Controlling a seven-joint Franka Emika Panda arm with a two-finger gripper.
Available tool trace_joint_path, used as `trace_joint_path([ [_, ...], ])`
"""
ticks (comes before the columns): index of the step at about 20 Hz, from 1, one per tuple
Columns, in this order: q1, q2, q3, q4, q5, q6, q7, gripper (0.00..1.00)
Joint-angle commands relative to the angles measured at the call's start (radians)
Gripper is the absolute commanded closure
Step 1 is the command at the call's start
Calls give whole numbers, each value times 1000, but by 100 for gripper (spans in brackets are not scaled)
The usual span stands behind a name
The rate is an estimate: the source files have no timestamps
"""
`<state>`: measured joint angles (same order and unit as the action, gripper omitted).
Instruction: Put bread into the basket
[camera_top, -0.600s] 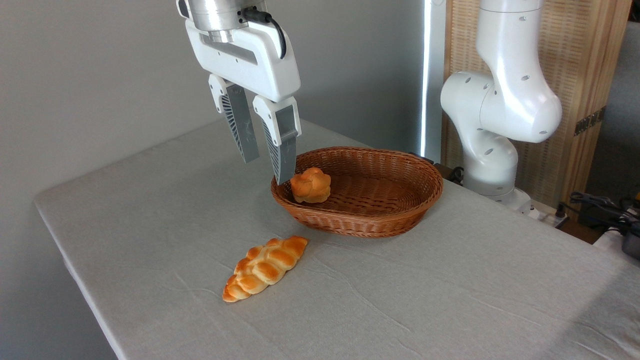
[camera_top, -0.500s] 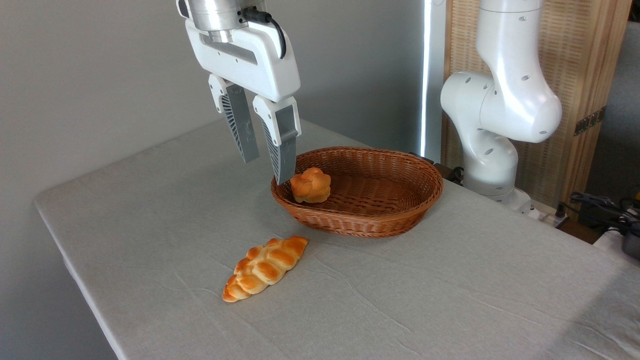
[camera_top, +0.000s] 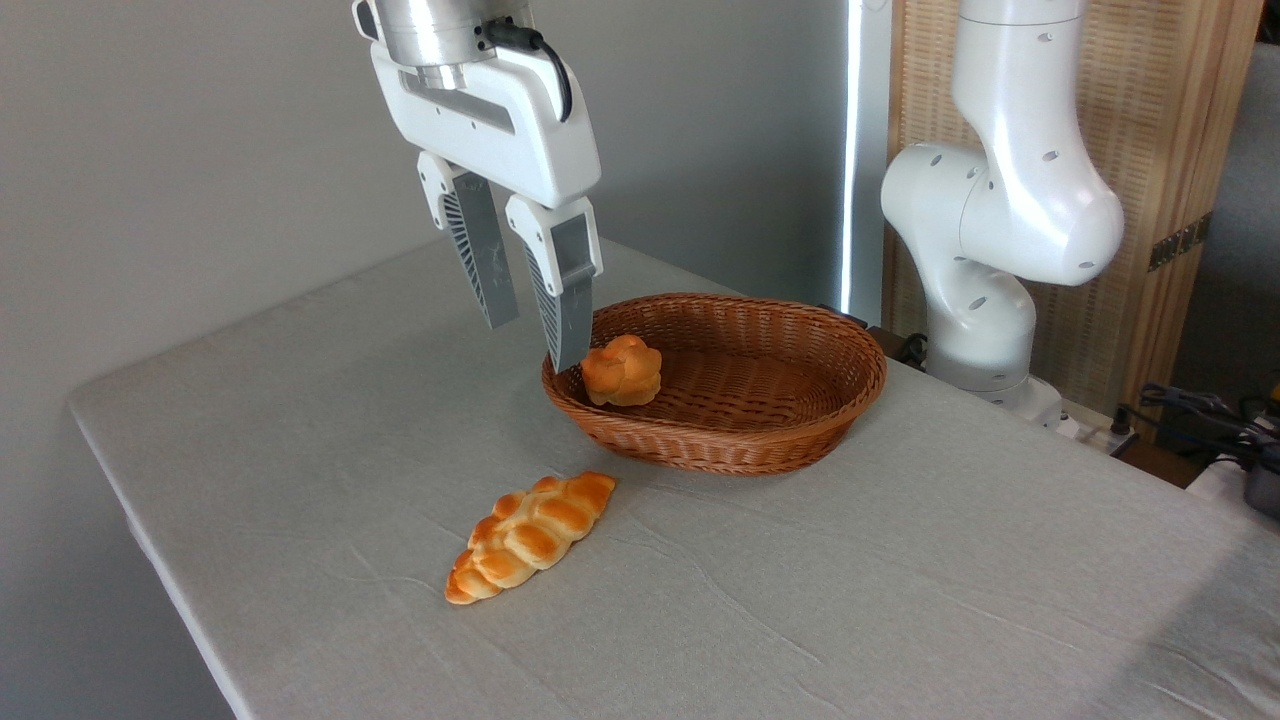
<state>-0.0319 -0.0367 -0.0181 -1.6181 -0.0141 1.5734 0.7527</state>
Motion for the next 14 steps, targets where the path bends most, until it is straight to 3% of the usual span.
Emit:
trace_joint_path([
  [1, -6, -12, 1, -127, 0, 187, -6, 0],
  [5, -5, -20, 4, -219, 0, 237, -15, 0],
  [10, -5, -9, 7, -404, -38, 500, -142, 0],
  [14, -8, -6, 1, -440, -44, 507, -167, 0],
])
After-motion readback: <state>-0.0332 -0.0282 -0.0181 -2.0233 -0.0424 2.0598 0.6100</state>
